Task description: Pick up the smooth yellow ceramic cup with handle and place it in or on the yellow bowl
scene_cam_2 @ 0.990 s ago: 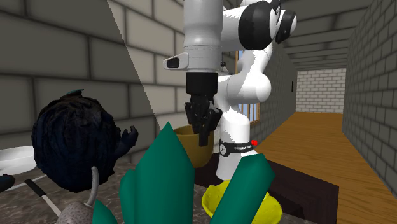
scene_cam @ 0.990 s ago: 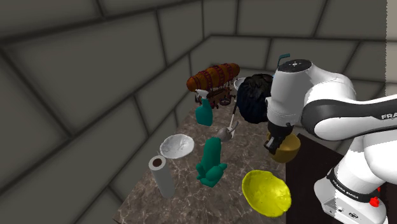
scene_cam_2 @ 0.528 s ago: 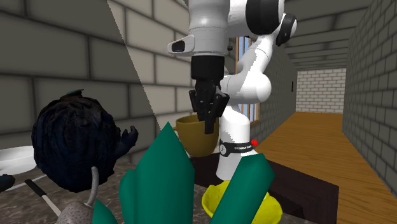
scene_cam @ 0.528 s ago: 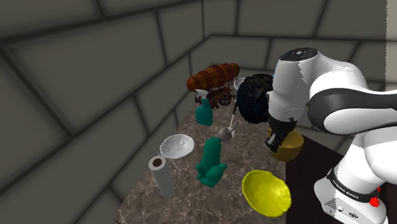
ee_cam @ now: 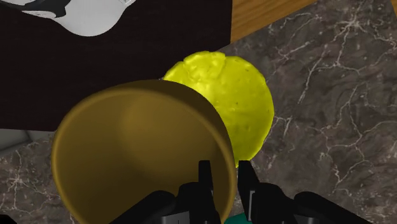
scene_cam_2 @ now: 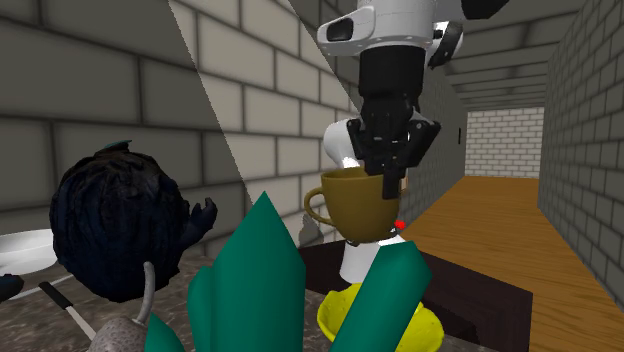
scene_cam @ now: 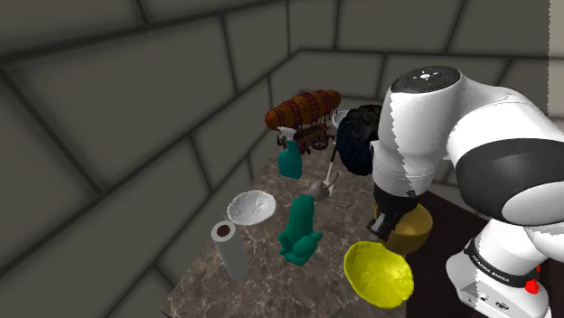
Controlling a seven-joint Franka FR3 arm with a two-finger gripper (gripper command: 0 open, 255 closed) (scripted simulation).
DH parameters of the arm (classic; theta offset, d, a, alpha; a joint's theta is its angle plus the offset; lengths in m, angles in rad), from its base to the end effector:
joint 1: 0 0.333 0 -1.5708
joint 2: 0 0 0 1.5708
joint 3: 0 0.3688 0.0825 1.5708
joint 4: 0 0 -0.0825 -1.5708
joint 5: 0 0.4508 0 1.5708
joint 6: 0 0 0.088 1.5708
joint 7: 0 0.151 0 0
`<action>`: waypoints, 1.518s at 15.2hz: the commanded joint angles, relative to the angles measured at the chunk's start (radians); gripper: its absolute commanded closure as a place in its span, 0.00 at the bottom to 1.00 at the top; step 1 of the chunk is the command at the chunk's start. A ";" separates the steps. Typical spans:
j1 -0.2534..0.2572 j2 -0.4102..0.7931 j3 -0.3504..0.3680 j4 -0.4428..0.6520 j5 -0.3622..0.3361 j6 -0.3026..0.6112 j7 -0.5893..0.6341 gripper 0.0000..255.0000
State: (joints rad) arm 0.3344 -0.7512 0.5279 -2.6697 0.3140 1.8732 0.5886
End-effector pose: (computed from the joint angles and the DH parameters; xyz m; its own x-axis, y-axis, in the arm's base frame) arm 0.2186 0.2797 0.3912 0.9990 0.0171 -0.0413 0.0213 -0.9945 0.1023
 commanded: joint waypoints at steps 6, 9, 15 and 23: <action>0.011 0.072 0.086 0.046 0.037 0.037 0.080 1.00; 0.010 0.090 0.103 0.018 0.046 0.084 0.082 1.00; 0.006 0.138 0.141 -0.033 0.063 0.182 0.087 1.00; -0.013 0.232 0.202 -0.090 0.077 0.333 0.099 1.00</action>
State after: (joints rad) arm 0.3260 -0.5350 0.7217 -2.7512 0.3902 2.1808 0.6872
